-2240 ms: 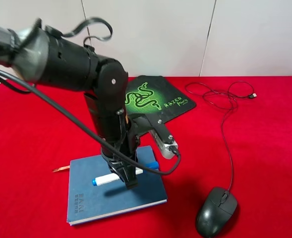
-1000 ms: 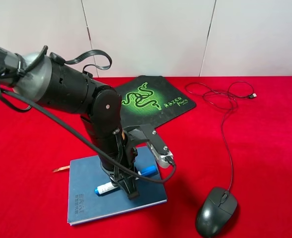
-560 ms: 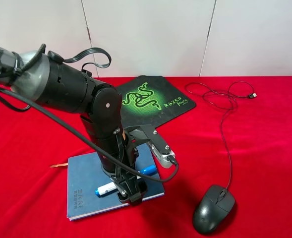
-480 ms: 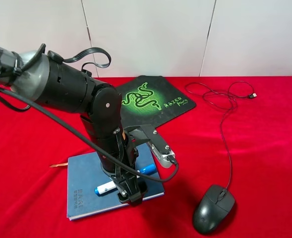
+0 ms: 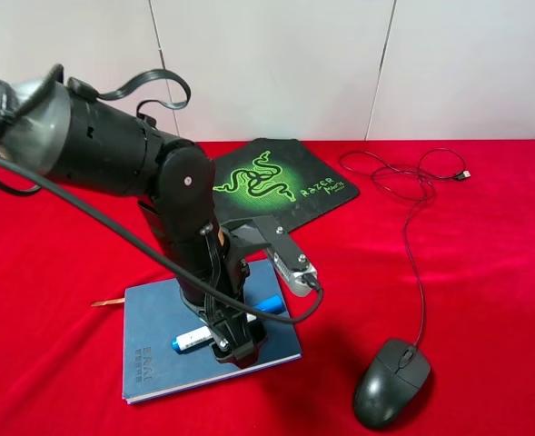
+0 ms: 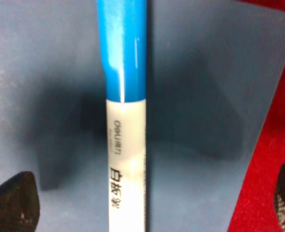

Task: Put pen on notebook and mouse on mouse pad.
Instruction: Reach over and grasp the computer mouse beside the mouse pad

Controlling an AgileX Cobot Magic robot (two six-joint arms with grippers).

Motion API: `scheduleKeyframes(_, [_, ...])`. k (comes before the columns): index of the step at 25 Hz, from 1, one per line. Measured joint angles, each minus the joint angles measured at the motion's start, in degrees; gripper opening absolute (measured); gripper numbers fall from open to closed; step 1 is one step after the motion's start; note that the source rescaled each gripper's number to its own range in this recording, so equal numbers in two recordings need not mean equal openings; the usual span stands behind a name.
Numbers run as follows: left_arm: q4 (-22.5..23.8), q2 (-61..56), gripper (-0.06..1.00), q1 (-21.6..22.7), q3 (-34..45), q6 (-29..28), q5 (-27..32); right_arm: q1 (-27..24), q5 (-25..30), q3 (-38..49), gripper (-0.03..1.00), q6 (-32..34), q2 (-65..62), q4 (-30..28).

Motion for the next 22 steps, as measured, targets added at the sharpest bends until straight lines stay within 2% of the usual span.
scheduleKeyframes(12, [-0.38,-9.25,0.95,0.00,0.01,-0.24,3.15,0.00,0.00,0.00,1.00,0.00,0.00,0.00])
scheduleKeyframes(22, [2.33,-22.15,0.95,0.00,0.06,-8.25,8.85,0.00,0.00,0.00,1.00,0.00,0.00,0.00])
